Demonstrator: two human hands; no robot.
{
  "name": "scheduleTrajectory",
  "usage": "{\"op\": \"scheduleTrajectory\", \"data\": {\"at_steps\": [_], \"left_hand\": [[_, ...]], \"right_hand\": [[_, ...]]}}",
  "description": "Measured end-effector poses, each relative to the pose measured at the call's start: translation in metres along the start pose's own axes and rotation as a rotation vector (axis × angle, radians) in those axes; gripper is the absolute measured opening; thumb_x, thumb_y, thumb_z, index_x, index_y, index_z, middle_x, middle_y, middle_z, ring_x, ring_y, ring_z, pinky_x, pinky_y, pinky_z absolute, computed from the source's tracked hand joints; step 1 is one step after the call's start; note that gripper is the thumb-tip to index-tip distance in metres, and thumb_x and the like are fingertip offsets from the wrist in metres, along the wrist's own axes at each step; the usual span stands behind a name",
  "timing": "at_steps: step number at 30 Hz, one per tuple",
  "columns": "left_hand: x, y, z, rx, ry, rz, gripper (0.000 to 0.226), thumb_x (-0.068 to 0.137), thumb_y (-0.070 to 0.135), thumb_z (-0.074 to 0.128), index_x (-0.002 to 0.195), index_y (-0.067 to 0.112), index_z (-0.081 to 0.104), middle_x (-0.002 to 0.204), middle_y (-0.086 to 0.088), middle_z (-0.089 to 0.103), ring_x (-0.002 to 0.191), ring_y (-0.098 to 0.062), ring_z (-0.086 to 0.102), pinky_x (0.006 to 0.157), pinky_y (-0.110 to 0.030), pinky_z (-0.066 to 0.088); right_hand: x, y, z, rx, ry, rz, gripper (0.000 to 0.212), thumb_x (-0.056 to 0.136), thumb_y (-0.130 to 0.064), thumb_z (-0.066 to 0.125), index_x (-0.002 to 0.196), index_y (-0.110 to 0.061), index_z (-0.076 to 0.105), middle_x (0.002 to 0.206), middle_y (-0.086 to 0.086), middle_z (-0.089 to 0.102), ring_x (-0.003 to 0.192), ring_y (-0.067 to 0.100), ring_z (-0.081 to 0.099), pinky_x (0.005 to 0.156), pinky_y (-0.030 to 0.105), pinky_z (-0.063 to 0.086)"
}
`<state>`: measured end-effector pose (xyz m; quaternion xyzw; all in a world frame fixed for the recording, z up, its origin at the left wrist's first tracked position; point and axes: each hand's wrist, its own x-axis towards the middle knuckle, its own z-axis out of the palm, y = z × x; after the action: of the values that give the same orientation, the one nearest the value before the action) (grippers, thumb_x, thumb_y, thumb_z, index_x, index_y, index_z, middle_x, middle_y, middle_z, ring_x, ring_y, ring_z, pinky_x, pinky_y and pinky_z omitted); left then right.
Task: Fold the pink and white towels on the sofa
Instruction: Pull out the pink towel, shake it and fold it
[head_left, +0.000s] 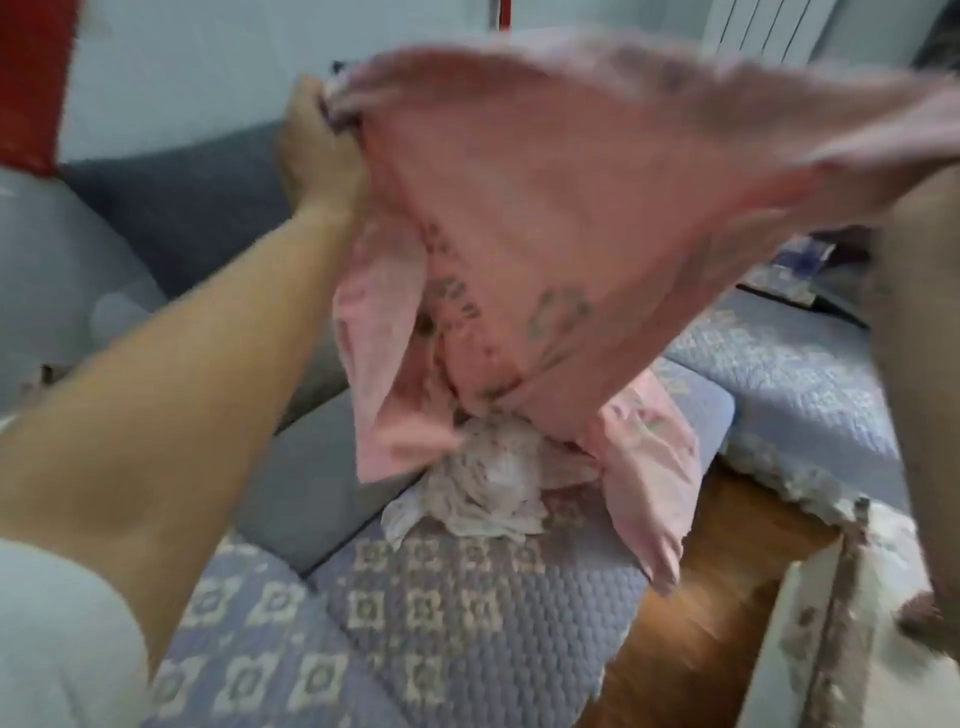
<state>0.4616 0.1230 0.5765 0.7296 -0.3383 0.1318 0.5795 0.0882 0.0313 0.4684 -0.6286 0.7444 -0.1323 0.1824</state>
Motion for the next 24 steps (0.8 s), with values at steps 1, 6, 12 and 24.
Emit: {"op": "scheduleTrajectory", "data": {"at_steps": [1, 6, 12, 24], "left_hand": [[0.010, 0.012, -0.003, -0.070, 0.024, 0.070, 0.015, 0.081, 0.037, 0.040, 0.067, 0.032, 0.041, 0.064, 0.019, 0.054, 0.059, -0.006, 0.046, 0.058, -0.036, 0.030], [-0.025, -0.031, -0.052, 0.706, -0.417, 0.631, 0.031, 0.089, 0.024, 0.055, 0.116, 0.010, 0.052, 0.097, -0.025, 0.067, 0.074, -0.047, 0.065, 0.062, -0.044, 0.049], [-0.035, -0.177, -0.166, 0.928, -0.669, 0.127, 0.033, 0.089, 0.033, 0.059, 0.105, 0.007, 0.071, 0.107, -0.020, 0.070, 0.098, -0.037, 0.065, 0.056, -0.017, 0.030], [-0.353, -0.341, -0.346, 1.248, -1.002, -0.749, 0.055, 0.102, 0.038, 0.045, 0.154, 0.029, 0.030, 0.164, -0.016, 0.018, 0.150, -0.039, 0.015, 0.119, -0.053, 0.017]], "right_hand": [[-0.005, -0.005, -0.006, 0.044, 0.109, -0.006, 0.039, 0.111, -0.008, 0.026, 0.140, 0.010, 0.044, 0.150, 0.028, 0.041, 0.141, 0.035, 0.038, 0.113, 0.037, 0.031], [-0.046, 0.000, -0.037, 0.025, 0.131, -0.323, 0.023, 0.098, -0.034, 0.056, 0.094, -0.013, 0.066, 0.115, 0.020, 0.068, 0.087, 0.029, 0.064, 0.076, 0.035, 0.051], [-0.138, 0.077, 0.071, -0.235, -0.708, -0.553, 0.026, 0.085, -0.048, 0.070, 0.088, -0.022, 0.070, 0.087, -0.004, 0.070, 0.078, 0.014, 0.064, 0.068, 0.027, 0.045], [-0.316, 0.083, 0.239, -0.388, -1.344, -0.662, 0.013, 0.087, -0.030, 0.066, 0.078, -0.022, 0.062, 0.075, -0.004, 0.060, 0.069, 0.014, 0.053, 0.056, 0.025, 0.038]]}}
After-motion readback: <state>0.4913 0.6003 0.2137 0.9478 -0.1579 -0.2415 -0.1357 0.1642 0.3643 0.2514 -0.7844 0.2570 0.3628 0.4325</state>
